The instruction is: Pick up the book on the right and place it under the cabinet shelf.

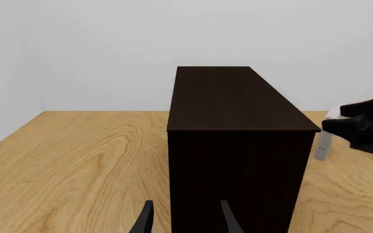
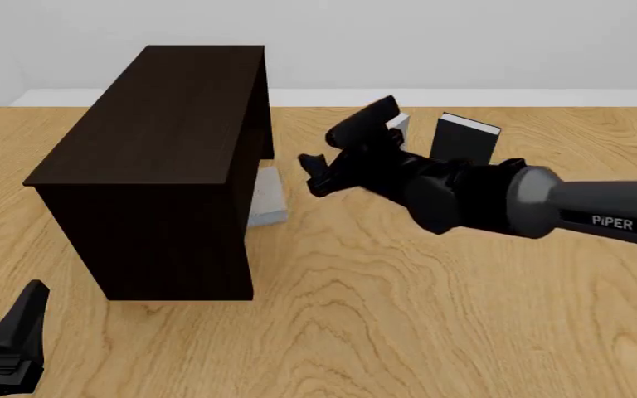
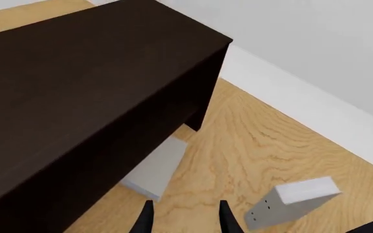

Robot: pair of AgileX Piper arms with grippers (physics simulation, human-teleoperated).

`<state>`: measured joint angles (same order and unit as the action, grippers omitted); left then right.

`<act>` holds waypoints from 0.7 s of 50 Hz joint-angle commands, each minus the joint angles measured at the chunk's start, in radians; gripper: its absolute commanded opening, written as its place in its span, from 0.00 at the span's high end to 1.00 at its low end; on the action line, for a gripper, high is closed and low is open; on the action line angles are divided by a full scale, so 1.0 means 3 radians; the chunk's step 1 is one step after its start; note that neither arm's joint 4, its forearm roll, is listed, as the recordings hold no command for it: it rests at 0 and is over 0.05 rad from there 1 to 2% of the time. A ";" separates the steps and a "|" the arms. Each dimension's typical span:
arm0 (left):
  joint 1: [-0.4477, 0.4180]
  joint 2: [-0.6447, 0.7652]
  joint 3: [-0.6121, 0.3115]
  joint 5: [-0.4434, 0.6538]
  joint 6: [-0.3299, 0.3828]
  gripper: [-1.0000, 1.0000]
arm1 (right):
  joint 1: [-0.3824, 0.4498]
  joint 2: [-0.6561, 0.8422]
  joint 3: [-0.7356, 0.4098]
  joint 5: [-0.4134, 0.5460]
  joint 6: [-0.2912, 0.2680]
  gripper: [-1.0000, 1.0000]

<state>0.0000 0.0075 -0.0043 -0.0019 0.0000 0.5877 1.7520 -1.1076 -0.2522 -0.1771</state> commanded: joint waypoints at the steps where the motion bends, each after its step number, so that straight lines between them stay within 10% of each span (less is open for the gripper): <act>1: 0.0000 0.0000 0.0000 0.0000 0.0000 0.00 | -0.0001 -0.0227 0.0120 -0.0018 0.0013 0.00; 35: 0.0000 0.0000 0.0000 0.0000 0.0000 0.00 | -0.0125 -0.1022 0.0436 0.0039 0.0028 0.00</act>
<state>0.0000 0.0075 -0.0043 -0.0019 0.0000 0.5600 1.5039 -0.9992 -0.2458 -0.1704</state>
